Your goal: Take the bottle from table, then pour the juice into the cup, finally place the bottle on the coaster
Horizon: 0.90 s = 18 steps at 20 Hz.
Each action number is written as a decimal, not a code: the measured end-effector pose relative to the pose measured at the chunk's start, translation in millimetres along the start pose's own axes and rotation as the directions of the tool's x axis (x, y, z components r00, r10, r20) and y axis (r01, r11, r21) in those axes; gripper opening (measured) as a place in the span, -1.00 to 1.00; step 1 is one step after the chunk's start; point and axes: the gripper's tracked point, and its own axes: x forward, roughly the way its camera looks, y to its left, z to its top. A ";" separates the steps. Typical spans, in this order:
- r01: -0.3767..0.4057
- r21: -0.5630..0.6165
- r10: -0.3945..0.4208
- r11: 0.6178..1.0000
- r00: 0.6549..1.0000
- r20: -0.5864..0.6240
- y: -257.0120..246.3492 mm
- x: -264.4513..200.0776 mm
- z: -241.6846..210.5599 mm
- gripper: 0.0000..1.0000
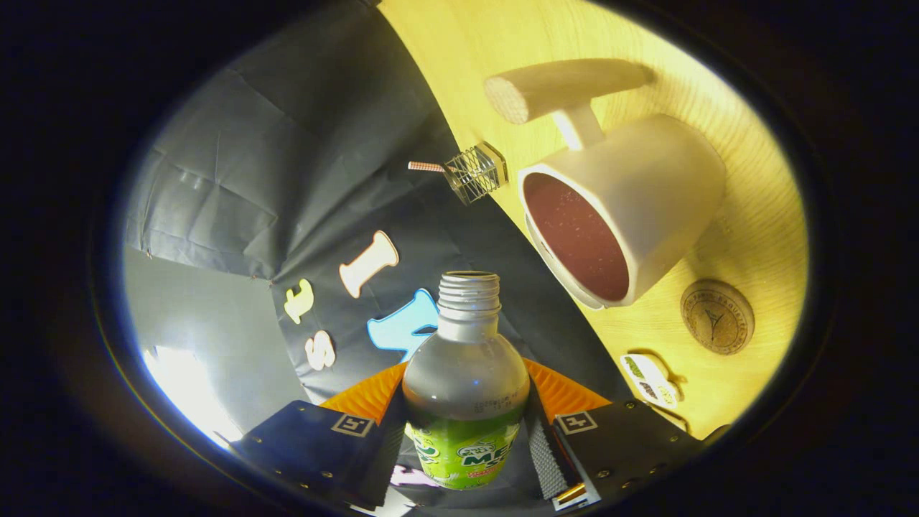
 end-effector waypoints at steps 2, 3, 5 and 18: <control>0.003 -0.077 -0.004 0.997 1.000 -0.010 6.0 -2.1 -1.5 0.53; 0.007 -0.121 -0.009 0.993 1.000 -0.013 7.5 -3.9 -0.6 0.54; 0.010 -0.203 -0.015 0.979 1.000 -0.019 11.0 -1.9 -0.8 0.54; -0.040 -0.731 -0.047 0.681 0.994 -0.099 11.3 -28.2 -40.9 0.54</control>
